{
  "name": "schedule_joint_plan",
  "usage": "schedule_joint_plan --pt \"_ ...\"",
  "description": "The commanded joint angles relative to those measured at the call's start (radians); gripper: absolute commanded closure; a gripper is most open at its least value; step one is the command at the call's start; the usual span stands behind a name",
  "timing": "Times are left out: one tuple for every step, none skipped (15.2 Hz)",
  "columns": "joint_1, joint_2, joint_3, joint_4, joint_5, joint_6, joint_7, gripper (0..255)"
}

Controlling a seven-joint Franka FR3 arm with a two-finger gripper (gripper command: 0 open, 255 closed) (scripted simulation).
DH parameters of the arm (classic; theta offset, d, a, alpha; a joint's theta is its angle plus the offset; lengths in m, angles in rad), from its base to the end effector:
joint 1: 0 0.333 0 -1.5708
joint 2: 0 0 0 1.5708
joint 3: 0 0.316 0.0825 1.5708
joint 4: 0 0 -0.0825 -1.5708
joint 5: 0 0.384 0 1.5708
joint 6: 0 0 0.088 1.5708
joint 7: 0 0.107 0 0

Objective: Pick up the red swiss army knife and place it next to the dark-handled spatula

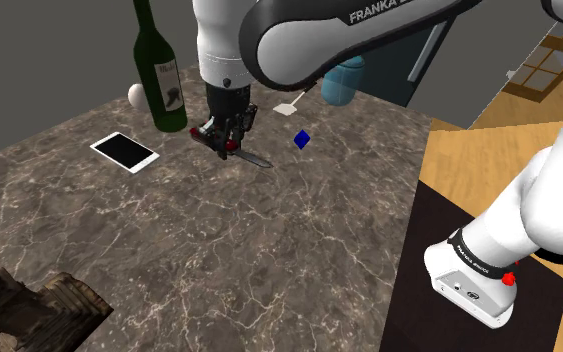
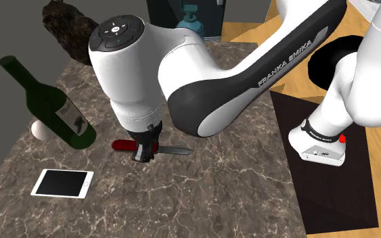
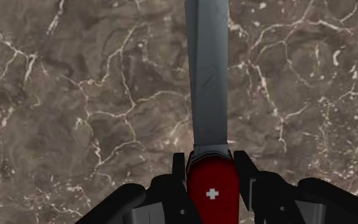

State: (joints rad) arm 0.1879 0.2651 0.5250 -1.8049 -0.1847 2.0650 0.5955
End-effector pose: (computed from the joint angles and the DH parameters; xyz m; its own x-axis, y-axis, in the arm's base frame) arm 0.4919 0.3850 0.4178 0.9818 0.1841 0.0465 0.1839 -0.9829 0.0091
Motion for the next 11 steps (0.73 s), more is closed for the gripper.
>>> schedule_joint_plan --pt "-0.045 -0.07 -0.003 -0.087 0.039 0.03 -0.055 255" --pt "-0.063 -0.1 -0.007 -0.123 0.056 0.042 -0.082 255" --pt "-0.081 -0.129 -0.012 -0.157 0.074 0.052 -0.111 255" --pt "-0.097 -0.157 -0.019 -0.19 0.091 0.061 -0.139 255" --pt "-0.112 -0.185 -0.026 -0.221 0.108 0.07 -0.168 255" --pt "-0.126 -0.212 -0.034 -0.251 0.125 0.077 -0.198 255" --pt "-0.139 -0.238 -0.044 -0.28 0.14 0.084 -0.228 255" --pt "-0.151 -0.263 -0.054 -0.307 0.155 0.09 -0.258 255" --pt "-0.163 -0.288 -0.066 -0.334 0.169 0.095 -0.288 255" --pt "-0.174 -0.311 -0.078 -0.359 0.182 0.1 -0.318 255" --pt "-0.184 -0.333 -0.09 -0.383 0.194 0.104 -0.348 255"
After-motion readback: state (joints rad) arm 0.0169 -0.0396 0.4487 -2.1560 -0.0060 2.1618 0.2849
